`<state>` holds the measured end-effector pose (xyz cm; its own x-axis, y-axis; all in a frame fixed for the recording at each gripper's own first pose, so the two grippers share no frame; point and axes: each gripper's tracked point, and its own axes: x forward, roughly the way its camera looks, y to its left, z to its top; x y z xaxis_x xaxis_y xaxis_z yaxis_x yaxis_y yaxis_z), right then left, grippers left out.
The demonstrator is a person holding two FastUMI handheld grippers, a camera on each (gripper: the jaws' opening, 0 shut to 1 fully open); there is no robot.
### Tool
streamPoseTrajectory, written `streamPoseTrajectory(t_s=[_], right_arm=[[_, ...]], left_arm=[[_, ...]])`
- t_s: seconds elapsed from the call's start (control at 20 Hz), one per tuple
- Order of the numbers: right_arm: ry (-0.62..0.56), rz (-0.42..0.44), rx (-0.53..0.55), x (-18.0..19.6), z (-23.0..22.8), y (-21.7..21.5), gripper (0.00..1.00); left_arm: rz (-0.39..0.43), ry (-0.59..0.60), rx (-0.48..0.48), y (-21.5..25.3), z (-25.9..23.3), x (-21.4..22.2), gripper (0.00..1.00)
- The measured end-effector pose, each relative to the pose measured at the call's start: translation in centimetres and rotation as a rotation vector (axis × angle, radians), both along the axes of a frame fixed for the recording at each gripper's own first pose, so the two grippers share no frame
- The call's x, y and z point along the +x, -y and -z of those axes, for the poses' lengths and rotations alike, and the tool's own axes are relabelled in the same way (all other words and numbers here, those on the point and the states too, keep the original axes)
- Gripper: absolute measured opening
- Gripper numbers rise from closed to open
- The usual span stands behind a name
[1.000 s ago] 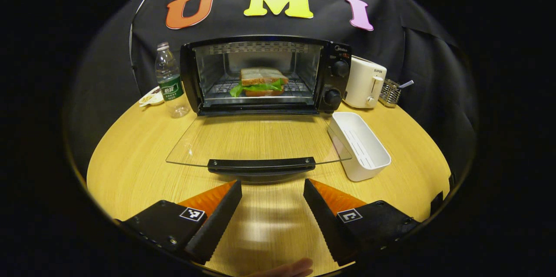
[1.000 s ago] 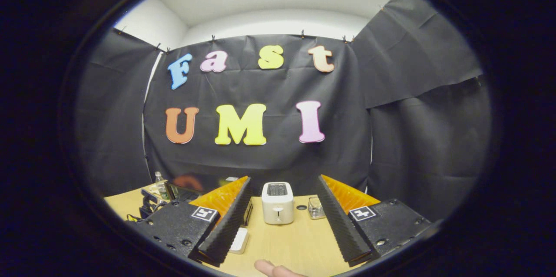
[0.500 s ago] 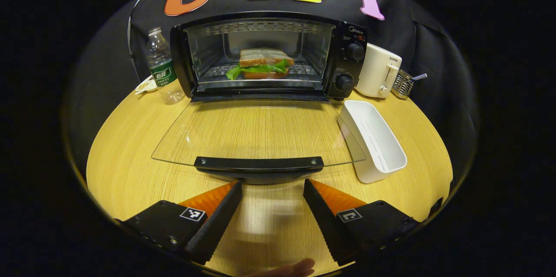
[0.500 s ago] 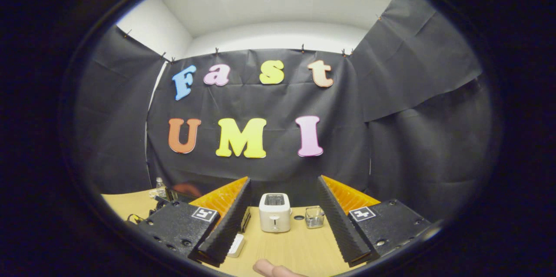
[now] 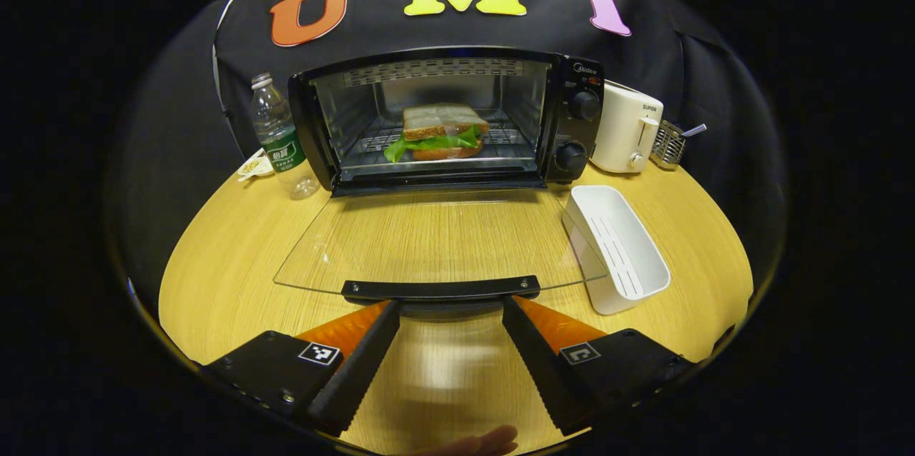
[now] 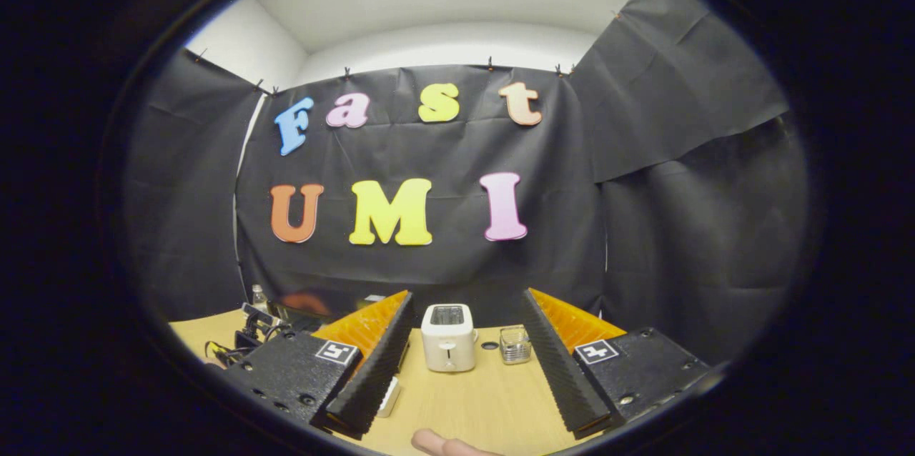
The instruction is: Open the electric oven with the left hand, put the food in, and close the electric oven.
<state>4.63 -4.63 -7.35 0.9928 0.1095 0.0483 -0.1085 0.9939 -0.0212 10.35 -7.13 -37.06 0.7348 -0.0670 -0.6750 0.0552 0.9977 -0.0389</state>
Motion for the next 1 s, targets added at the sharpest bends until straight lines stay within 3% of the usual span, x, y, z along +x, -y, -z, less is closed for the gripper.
streamPoseTrajectory(t_s=[0.05, 0.15, 0.25, 1.0], right_arm=[[-0.001, -0.001, -0.002, 0.0, 0.1, -0.1, 0.95], [-0.006, -0.007, -0.006, -0.2, 0.2, -0.3, 0.95], [-0.017, -0.007, -0.01, 0.1, 0.5, -0.4, 0.95], [-0.052, 0.019, -0.012, -0.2, 1.3, -0.3, 0.95]], left_arm=[[-0.001, 0.013, 0.001, 0.0, -0.4, 0.2, 0.95], [-0.002, 0.039, 0.001, -0.1, -1.3, 0.4, 1.0], [-0.001, 0.068, 0.004, -0.3, -2.4, 0.7, 0.95], [-0.001, 0.275, 0.035, -1.1, -8.5, 4.3, 0.96]])
